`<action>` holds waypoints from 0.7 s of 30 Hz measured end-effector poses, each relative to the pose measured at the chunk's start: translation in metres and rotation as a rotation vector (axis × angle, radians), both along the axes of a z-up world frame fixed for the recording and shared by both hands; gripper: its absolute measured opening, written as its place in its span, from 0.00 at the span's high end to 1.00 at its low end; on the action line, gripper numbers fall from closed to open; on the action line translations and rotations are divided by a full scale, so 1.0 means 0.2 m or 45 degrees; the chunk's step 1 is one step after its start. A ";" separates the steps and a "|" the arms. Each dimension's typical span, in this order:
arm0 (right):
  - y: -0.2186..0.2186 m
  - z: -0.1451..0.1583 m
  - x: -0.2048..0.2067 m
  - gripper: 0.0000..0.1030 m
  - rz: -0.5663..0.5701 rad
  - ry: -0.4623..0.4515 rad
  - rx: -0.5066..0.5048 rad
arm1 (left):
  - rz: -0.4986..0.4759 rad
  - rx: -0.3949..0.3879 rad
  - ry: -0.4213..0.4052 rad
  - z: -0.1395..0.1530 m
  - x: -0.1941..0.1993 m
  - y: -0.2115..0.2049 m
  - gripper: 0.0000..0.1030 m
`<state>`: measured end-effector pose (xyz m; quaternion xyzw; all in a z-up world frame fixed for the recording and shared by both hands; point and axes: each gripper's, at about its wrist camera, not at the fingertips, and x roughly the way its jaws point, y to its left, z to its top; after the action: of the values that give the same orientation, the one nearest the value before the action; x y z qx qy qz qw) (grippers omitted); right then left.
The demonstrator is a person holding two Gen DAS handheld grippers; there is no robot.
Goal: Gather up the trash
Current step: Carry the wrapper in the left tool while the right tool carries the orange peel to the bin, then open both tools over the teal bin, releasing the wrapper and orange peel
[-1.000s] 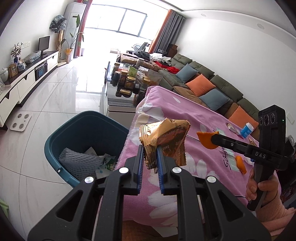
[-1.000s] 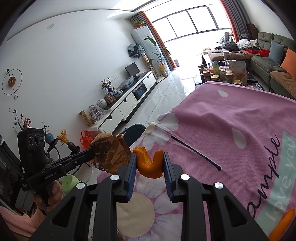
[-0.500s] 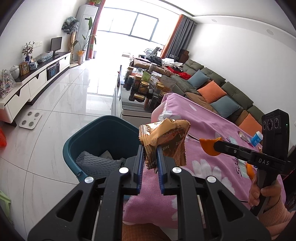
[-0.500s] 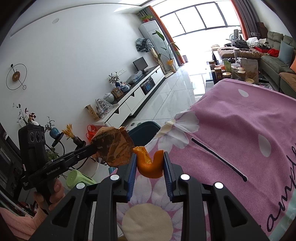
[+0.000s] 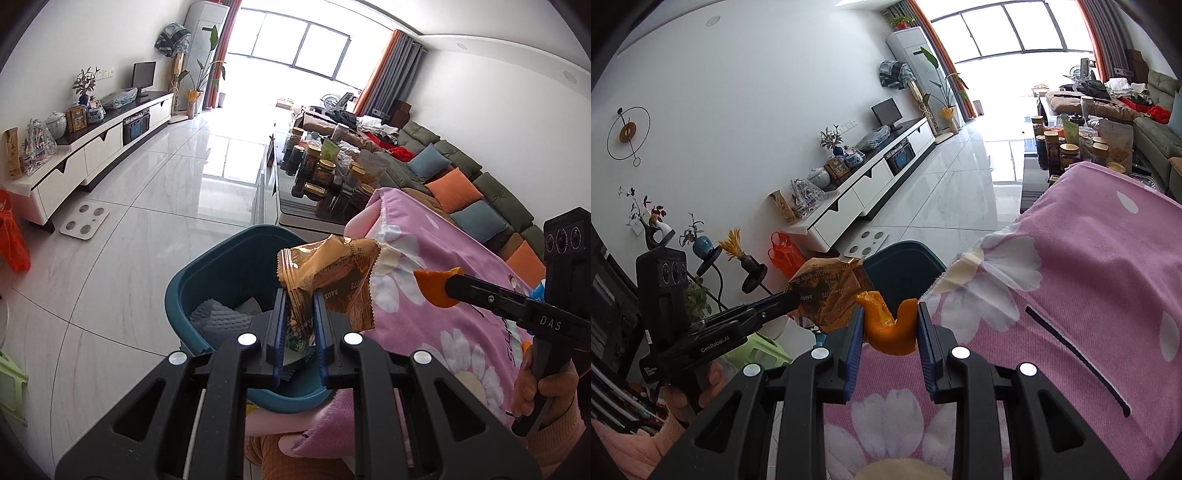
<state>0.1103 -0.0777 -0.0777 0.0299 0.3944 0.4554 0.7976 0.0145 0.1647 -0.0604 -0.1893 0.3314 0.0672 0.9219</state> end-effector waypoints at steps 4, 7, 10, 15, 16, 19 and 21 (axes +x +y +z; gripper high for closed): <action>0.07 -0.01 0.00 0.74 0.023 -0.002 -0.020 | 0.023 -0.001 0.016 -0.03 0.01 0.03 0.86; 0.11 -0.01 0.01 0.74 0.033 -0.003 -0.035 | 0.036 -0.003 0.026 -0.04 0.02 0.05 0.86; 0.15 -0.03 0.02 0.74 0.042 -0.001 -0.048 | 0.051 0.002 0.035 -0.06 0.03 0.06 0.86; 0.22 -0.06 0.04 0.74 0.050 0.015 -0.080 | 0.078 0.018 0.061 -0.10 0.08 0.08 0.86; 0.24 -0.07 0.05 0.74 0.053 0.018 -0.088 | 0.081 0.018 0.068 -0.11 0.08 0.08 0.85; 0.29 -0.08 0.05 0.74 0.057 0.022 -0.119 | 0.087 0.015 0.089 -0.15 0.11 0.09 0.85; 0.33 -0.09 0.05 0.74 0.063 0.026 -0.137 | 0.094 0.020 0.103 -0.17 0.13 0.09 0.84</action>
<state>0.1210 -0.0118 -0.0965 -0.0181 0.4269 0.4528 0.7826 0.0398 0.1837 -0.0945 -0.1911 0.3606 0.1114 0.9061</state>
